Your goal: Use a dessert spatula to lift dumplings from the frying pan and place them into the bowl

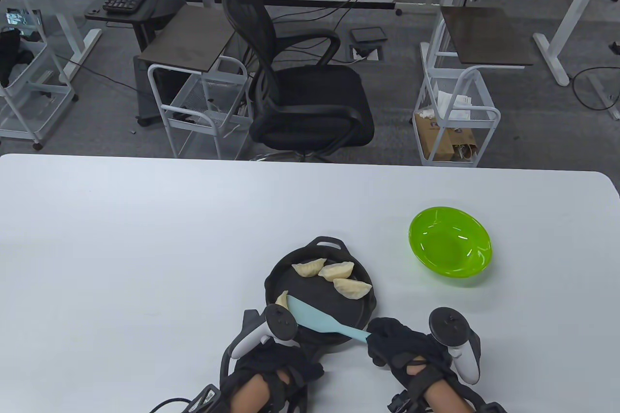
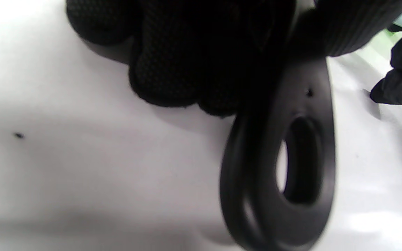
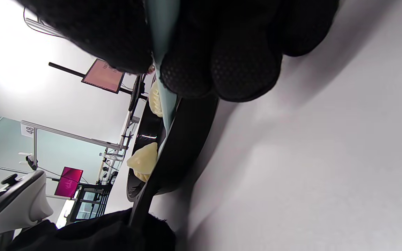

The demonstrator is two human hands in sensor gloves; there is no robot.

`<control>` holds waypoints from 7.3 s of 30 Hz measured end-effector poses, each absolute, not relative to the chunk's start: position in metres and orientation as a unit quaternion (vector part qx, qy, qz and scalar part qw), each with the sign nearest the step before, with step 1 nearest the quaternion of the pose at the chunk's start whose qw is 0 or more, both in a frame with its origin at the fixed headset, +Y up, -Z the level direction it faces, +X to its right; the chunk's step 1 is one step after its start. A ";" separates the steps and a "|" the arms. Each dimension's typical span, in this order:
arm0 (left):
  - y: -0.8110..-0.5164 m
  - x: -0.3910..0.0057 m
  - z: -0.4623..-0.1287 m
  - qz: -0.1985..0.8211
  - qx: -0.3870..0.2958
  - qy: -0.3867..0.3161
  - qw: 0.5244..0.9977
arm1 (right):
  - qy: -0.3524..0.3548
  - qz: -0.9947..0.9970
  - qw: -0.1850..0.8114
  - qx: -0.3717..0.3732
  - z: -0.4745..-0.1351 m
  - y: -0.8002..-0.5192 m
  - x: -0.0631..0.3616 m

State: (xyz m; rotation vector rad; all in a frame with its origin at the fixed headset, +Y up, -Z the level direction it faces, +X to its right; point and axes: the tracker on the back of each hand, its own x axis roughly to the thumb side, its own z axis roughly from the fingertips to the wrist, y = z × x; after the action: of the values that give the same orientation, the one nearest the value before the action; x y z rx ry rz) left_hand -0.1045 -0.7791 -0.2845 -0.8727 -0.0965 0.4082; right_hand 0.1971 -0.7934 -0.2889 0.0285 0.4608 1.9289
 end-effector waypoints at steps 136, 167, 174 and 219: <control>-0.779 -0.105 -0.285 0.198 -0.423 -0.049 0.883 | 0.132 0.590 0.789 -0.105 -0.288 -0.798 0.242; -0.779 -0.105 -0.285 0.198 -0.423 -0.049 0.883 | 0.026 0.546 0.816 -0.188 -0.285 -0.799 0.275; -0.779 -0.105 -0.285 0.198 -0.423 -0.049 0.883 | -0.002 0.541 0.815 -0.208 -0.283 -0.799 0.280; -0.779 -0.105 -0.285 0.198 -0.423 -0.049 0.883 | -0.051 0.543 0.803 -0.240 -0.283 -0.801 0.297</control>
State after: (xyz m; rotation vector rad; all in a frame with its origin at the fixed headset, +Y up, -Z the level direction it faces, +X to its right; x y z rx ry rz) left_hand -0.1050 -0.7794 -0.2848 -0.8802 -0.1016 0.4125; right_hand 0.2967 -0.8009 -0.2827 -0.5144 -0.1103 1.1628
